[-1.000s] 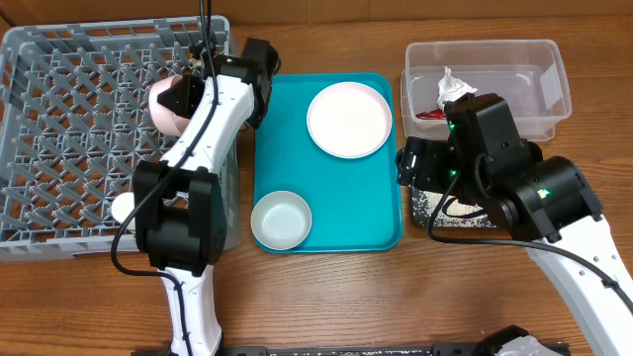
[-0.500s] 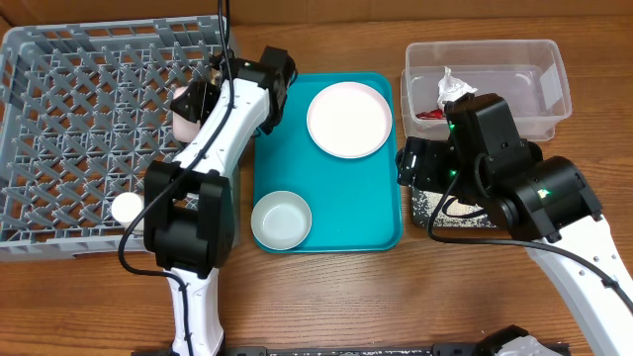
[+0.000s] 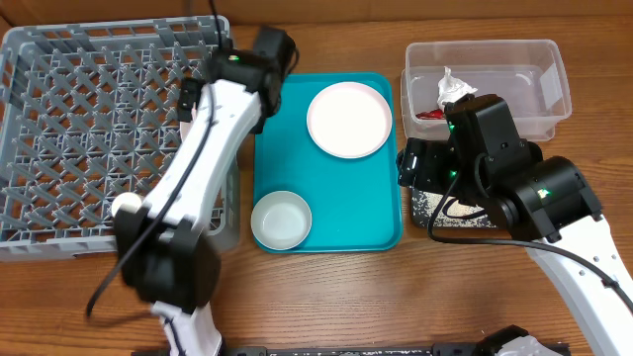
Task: Sort waste into correct bins and load items into the dishwasher
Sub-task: 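Move the left gripper back to the pale grey bowl on the tray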
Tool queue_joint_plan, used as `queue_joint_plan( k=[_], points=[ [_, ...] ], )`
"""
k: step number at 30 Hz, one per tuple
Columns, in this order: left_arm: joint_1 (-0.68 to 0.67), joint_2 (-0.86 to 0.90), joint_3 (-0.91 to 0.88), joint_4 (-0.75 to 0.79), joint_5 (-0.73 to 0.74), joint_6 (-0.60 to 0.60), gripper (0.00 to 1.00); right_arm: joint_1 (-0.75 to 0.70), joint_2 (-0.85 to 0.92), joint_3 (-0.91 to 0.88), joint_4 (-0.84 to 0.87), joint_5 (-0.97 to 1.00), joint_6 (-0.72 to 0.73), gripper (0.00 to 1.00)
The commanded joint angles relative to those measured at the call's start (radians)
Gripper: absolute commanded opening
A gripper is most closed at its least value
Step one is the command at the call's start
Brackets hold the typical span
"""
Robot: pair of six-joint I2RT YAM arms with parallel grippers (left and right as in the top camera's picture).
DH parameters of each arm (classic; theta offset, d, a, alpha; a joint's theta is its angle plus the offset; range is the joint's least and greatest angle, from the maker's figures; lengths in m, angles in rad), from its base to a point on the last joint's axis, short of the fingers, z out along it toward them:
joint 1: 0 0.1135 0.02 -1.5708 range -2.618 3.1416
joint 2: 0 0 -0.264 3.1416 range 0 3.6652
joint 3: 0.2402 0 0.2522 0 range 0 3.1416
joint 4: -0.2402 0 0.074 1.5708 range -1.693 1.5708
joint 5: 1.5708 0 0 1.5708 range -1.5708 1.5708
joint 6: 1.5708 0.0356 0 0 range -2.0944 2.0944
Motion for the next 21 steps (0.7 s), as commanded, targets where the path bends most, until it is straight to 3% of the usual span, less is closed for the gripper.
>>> queue_joint_plan(
  k=[1,7,13,16,19,21],
  points=[
    [-0.002,-0.136,0.033,-0.031,0.33,0.021,1.0,-0.002,-0.003,0.013,0.003,-0.002,0.004,0.87],
    [0.0,-0.259,0.03,-0.153,0.604,0.018,0.85,-0.002,-0.003,0.013,0.004,-0.002,0.005,0.87],
    [-0.003,-0.27,-0.076,-0.289,0.62,-0.066,0.73,-0.002,-0.003,0.013,0.004,-0.002,0.005,0.87],
    [-0.003,-0.27,-0.217,-0.235,0.618,-0.124,0.72,-0.002,-0.003,0.013,0.01,-0.002,0.005,0.87],
    [-0.008,-0.27,-0.389,-0.144,0.618,-0.193,0.6,-0.002,-0.003,0.013,0.015,-0.002,0.005,0.87],
    [-0.019,-0.27,-0.488,-0.088,0.616,-0.199,0.6,-0.002,-0.003,0.013,0.015,-0.002,0.005,0.87]
  ],
)
